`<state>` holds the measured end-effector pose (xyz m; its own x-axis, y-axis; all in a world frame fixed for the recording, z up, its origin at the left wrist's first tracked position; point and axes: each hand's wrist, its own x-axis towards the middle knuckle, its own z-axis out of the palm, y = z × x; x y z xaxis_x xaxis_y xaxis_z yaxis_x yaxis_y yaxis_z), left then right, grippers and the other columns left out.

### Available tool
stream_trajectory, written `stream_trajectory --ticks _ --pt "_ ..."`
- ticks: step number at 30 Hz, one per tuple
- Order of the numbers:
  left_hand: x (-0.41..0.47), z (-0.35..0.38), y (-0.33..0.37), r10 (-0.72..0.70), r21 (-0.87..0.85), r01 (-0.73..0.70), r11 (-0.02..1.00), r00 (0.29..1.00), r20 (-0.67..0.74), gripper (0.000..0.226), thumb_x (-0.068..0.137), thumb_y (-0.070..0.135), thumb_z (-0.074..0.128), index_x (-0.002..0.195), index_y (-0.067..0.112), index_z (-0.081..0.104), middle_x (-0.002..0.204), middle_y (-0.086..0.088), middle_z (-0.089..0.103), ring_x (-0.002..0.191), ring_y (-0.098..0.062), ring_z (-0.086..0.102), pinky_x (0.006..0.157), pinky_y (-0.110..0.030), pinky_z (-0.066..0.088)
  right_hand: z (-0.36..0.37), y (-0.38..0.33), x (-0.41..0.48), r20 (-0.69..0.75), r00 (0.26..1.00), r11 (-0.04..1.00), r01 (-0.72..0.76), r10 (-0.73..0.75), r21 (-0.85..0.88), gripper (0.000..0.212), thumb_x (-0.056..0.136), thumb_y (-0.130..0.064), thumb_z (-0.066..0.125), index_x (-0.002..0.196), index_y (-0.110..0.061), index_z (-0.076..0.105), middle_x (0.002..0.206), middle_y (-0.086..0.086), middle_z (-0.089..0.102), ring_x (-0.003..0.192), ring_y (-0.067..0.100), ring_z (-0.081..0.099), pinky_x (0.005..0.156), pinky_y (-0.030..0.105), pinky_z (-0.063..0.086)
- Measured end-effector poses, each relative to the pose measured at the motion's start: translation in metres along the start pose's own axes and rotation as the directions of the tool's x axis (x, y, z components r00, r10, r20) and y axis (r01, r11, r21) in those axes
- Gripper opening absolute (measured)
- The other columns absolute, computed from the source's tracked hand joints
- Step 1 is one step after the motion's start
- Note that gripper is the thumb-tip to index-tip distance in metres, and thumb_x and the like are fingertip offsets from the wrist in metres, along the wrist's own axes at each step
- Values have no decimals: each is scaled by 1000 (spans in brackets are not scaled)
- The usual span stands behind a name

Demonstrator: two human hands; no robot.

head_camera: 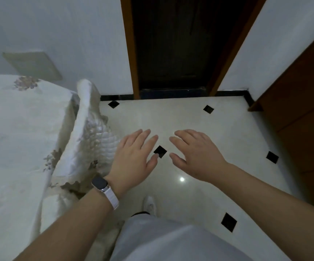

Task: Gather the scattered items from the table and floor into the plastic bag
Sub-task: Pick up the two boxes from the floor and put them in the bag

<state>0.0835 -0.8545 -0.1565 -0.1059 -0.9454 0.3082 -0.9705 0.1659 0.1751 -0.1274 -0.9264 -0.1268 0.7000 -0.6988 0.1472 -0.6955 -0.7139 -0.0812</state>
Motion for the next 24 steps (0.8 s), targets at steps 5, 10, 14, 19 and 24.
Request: stream_trajectory --ticks 5,10,14,19,24 --pt "87 5 -43 16 -11 -16 1000 1000 -22 48 92 38 57 134 15 58 139 -11 57 129 -33 51 104 -49 43 -8 40 77 46 998 998 -51 52 -26 54 92 -50 38 130 -17 58 132 5 59 121 28 53 97 42 43" --pt "159 17 -57 43 -8 -43 999 999 -5 48 93 40 55 135 17 56 140 -11 56 130 -32 50 106 -50 42 -9 85 126 84 992 995 -90 92 -30 56 94 -52 35 136 -20 52 138 3 54 126 25 49 103 41 39" --pt "219 42 -65 38 15 -38 999 999 17 48 93 40 56 135 17 56 140 -11 56 130 -33 50 105 -51 42 3 140 167 49 994 995 -95 94 7 55 93 -50 37 133 -18 56 135 6 56 124 27 51 101 41 41" --pt "306 75 -75 9 97 -13 995 999 40 48 91 40 59 133 16 58 138 -11 58 128 -33 52 103 -50 44 25 220 234 20 999 996 -50 48 69 54 91 -49 39 129 -16 60 131 8 59 119 29 54 97 43 43" --pt "393 83 -78 -94 174 82 981 994 59 48 94 43 51 135 19 56 140 -9 56 131 -31 49 106 -48 41 20 290 308 59 998 993 23 -29 115 56 91 -49 37 130 -16 59 130 8 60 118 29 55 98 44 45"
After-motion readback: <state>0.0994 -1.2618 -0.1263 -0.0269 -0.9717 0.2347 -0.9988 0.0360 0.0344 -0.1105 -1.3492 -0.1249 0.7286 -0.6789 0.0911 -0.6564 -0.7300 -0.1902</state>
